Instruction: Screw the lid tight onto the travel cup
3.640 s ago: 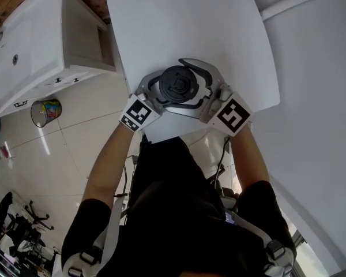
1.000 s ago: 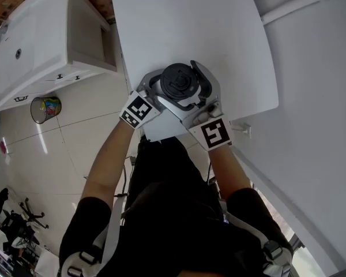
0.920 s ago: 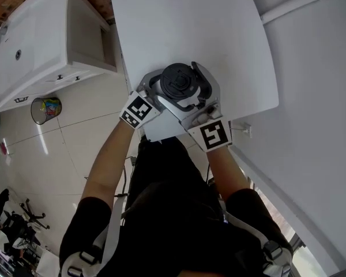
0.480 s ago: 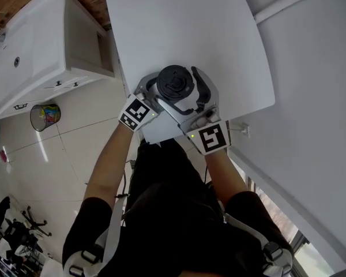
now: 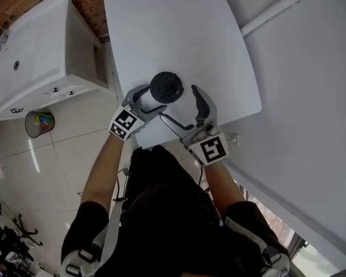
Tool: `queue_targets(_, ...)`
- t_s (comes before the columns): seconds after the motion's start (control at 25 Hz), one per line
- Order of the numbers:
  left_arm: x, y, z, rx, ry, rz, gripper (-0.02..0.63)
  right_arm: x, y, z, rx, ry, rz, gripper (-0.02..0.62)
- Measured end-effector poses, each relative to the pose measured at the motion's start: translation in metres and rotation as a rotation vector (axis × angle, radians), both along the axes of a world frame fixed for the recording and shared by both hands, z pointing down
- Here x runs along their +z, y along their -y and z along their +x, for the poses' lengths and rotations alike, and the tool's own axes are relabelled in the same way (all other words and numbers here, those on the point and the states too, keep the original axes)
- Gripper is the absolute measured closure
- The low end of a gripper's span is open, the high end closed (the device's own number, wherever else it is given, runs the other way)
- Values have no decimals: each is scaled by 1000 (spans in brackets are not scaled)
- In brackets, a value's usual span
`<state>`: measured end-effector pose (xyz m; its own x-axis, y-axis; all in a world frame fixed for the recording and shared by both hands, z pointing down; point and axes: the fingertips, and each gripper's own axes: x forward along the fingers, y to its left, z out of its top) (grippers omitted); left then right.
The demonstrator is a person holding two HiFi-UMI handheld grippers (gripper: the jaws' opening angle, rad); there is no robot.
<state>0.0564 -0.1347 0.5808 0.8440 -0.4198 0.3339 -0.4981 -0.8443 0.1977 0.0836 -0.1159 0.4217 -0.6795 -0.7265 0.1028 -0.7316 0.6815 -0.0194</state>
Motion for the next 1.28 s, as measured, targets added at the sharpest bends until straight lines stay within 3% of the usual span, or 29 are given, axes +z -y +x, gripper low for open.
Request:
queue_targets(0.28, -50, -20, -34, -179, -187, -1, 230, 3, -23, 8, -16, -34, -24, 188)
queue_targets(0.52, -84, -48, -60, -214, -214, 43, 232, 4, -42, 3, 42, 22, -41, 238)
queue_targets(0.8, -117, -100, -114, -203, -234, 63, 243, -13, -84, -49, 112, 36, -16, 239)
queue_targets(0.92, -136, -119, -133, -202, -213, 109, 393, -27, -103, -62, 124, 52, 1, 239)
queue_targets(1.0, -149, -126, -148, -217, -193, 141, 604, -35, -114, -72, 120, 57, 12, 239)
queue_targets(1.28, -167, -169, -171, -127, -213, 132, 604, -62, -158, -101, 119, 62, 39, 282)
